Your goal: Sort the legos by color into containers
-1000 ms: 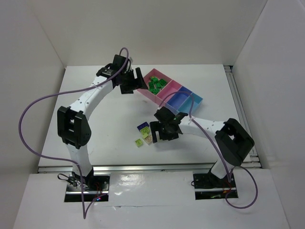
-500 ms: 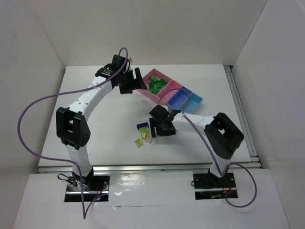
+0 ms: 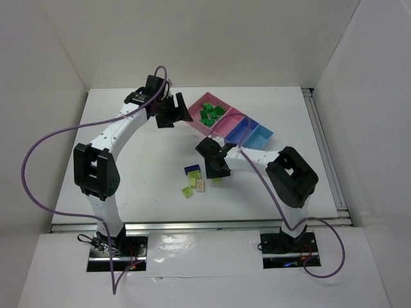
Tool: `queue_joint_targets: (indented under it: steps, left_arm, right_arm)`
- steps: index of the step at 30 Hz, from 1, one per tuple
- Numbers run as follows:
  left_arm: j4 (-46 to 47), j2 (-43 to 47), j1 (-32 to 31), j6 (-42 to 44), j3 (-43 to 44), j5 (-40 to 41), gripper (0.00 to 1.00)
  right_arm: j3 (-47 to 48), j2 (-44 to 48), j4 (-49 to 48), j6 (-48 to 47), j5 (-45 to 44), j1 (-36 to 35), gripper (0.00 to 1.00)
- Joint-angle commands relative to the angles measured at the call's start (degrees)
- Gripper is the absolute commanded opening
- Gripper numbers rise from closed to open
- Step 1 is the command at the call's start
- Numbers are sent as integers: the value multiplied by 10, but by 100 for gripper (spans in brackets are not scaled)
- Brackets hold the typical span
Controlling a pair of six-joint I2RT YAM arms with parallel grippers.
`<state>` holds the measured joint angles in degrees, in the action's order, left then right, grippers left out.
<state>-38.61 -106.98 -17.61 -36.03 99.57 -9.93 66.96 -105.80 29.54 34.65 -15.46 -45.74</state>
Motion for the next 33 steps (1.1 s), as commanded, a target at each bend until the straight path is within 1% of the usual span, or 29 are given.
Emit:
queue_joint_targets:
  steps: [1,6,9,11,13,14,16,19,22,23,25,29,30,31,32,33]
  left_arm:
    - [15,27,0,5,-6,-16,85]
    - [20,22,0,5,-6,-22,85]
    - [20,22,0,5,-11,-22,85]
    - [20,22,0,5,-17,-20,84]
    - [20,22,0,5,-17,-31,84]
    - [20,22,0,5,-24,-36,84]
    - [20,22,0,5,-31,-30,84]
    - [20,36,0,11,-45,-18,84]
    - [20,41,6,11,-50,-18,84]
    - [20,41,6,11,-50,-18,84]
    - [20,41,6,11,-50,-24,84]
    - [20,47,6,11,-62,-24,84]
    - [20,47,6,11,-62,-24,84]
    - [20,53,6,11,-62,-18,84]
    - [20,53,6,11,-69,-13,84]
    - [20,53,6,11,-69,-13,84]
  right_arm:
    - [6,11,47,22,-52,-9,53]
    - [6,11,69,22,-64,-21,53]
    - [6,36,69,22,-70,-21,39]
    - [26,36,86,9,-132,-21,27]
    - [64,42,99,-19,-180,-2,27]
    - [76,48,99,-31,-180,9,27]
    - [102,57,84,-62,-169,42,27]
    - [135,63,76,-82,-157,73,27]
    - [166,63,76,-82,-157,115,27]
    - [173,56,70,-82,-151,139,27]
    - [186,50,61,-89,-135,161,27]
    - [210,17,40,-107,-122,202,28]
    - [216,6,40,-107,-122,208,30]
    - [222,6,33,-114,-117,213,37]
    - [222,0,8,-133,-93,220,50]
    - [215,0,-11,-146,-77,220,58]
